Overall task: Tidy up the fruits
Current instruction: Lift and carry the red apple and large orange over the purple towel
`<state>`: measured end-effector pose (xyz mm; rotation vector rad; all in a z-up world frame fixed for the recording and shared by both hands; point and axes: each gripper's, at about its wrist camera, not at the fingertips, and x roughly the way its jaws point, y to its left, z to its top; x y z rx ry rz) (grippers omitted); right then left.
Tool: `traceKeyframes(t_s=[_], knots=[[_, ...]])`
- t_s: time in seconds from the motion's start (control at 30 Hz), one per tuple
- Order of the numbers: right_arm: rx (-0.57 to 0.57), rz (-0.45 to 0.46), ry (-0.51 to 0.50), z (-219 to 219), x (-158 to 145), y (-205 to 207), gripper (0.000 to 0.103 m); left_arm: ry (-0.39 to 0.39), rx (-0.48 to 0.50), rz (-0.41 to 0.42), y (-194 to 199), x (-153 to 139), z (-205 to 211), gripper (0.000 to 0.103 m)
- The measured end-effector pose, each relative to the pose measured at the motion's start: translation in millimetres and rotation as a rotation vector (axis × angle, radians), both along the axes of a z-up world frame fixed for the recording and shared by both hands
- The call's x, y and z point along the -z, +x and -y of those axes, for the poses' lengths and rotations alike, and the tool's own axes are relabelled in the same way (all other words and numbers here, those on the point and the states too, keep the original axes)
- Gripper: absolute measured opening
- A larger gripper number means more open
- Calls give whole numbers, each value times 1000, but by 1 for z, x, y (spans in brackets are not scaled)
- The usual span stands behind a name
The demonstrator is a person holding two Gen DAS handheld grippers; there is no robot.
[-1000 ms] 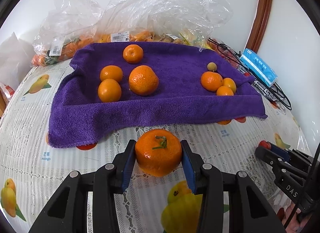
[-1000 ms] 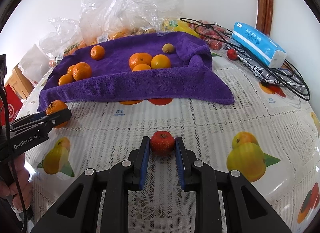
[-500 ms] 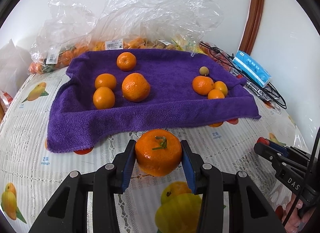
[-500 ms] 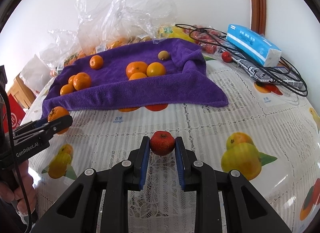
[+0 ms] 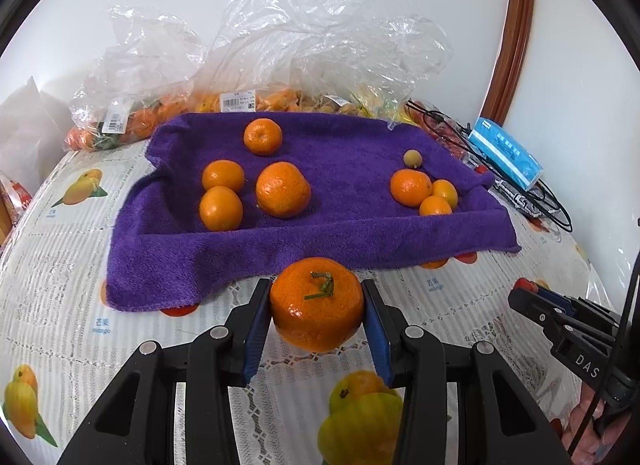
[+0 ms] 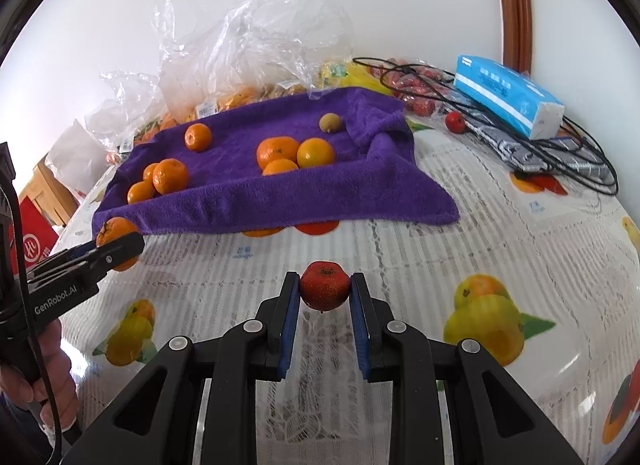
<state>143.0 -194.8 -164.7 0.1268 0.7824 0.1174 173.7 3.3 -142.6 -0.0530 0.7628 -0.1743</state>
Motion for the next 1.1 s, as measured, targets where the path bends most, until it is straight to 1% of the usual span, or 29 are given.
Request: traceKeyframes(t_s=[0.1,0.17,0.23,0.33,0.47,0.63,0.77,0.87,1.0,1.1], knots=[[-19,10,-1,-10,-8,7,25,4,-19,22,-1,-5,-3,41],[-44,23,10,-16,-16,10,25,-11,-34,19,2,-7,-8,42],[-58,49,-6,-24,-27,12,25,-26,-48,3,5,-9,-14,42],[-80,93,-29,-34,-43,16,25,-25,-64,5,7,-16,-20,42],[-100,106,-16,-42,-51,29,25,-25,-80,21,7,-27,-29,41],[-101,109,18,-48,-60,44,25,-12,-114,35,14,-40,-39,42],[-86,156,-11,-50,-80,57,25,-16,-140,62,23,-50,-47,41],[-69,177,-27,-49,-89,66,25,-6,-151,81,28,-54,-49,41],[-68,195,-29,-45,-97,77,25,-8,-155,77,42,-56,-50,41],[-67,206,-32,-40,-102,87,25,-34,-150,72,54,-58,-48,42]])
